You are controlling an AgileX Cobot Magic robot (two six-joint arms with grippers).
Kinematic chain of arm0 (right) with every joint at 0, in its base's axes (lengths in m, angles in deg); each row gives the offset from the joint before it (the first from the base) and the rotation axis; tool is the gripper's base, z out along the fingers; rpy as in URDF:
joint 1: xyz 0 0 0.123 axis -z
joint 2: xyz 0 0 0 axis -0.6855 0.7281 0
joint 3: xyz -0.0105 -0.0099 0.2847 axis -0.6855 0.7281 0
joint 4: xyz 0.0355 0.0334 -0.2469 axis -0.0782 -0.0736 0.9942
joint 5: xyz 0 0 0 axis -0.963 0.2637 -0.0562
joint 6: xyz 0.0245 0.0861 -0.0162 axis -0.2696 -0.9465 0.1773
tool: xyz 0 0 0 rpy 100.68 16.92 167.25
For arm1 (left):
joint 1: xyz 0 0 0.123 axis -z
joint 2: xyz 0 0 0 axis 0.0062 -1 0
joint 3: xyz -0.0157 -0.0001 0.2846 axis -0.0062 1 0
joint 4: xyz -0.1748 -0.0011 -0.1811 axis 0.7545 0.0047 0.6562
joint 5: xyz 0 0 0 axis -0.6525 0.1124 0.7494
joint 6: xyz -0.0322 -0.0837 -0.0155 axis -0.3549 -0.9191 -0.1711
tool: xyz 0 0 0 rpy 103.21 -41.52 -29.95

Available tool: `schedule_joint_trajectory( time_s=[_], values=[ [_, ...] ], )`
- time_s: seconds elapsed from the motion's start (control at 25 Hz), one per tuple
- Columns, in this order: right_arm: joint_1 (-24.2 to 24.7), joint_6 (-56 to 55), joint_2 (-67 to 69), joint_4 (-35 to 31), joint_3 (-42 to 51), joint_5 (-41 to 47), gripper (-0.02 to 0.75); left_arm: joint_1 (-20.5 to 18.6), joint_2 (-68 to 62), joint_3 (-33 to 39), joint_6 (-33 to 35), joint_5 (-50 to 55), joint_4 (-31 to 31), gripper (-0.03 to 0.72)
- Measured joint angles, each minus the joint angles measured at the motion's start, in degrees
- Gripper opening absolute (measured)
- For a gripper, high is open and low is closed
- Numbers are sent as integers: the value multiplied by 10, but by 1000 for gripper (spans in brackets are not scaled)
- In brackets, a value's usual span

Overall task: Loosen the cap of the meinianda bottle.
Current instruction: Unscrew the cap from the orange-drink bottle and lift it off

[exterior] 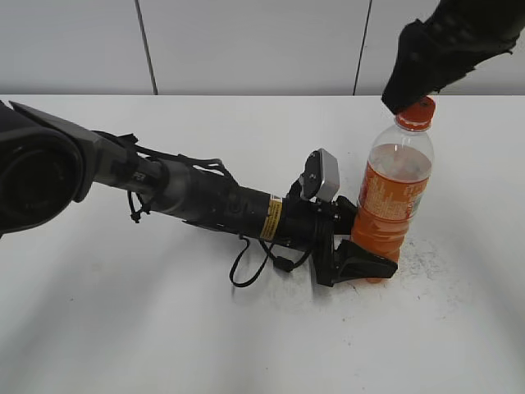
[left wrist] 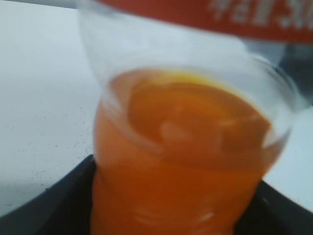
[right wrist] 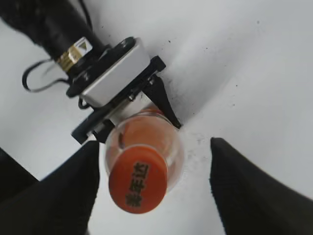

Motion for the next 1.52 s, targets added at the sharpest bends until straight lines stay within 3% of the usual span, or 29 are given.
schedule_joint_trajectory(
  time_s=[0.08, 0.2, 0.44, 0.68, 0.84, 1.04, 1.12, 1.36, 1.52],
  values=[
    [0, -117, 0, 1, 0, -5, 559, 0, 0, 0, 0, 0, 0, 554],
    [0, -231, 0, 1, 0, 0, 527, 0, 0, 0, 0, 0, -1, 554],
    [0, -267, 0, 1, 0, 25, 337, 0, 0, 0, 0, 0, -1, 554],
    [0, -231, 0, -2, 0, 26, 262, 0, 1, 0, 0, 0, -1, 554],
    [0, -107, 0, -2, 0, 26, 262, 0, 1, 0, 0, 0, -2, 554],
    [0, 161, 0, -7, -1, 26, 261, 0, 1, 0, 0, 0, -2, 554],
    [0, 219, 0, -12, -1, 27, 261, 0, 1, 0, 0, 0, -3, 554],
    [0, 194, 0, -23, -1, 28, 286, 0, 1, 0, 1, 0, -5, 554],
    [0, 26, 1, -25, 0, 1, 472, 0, 1, 0, 1, 0, -6, 554]
  ],
)
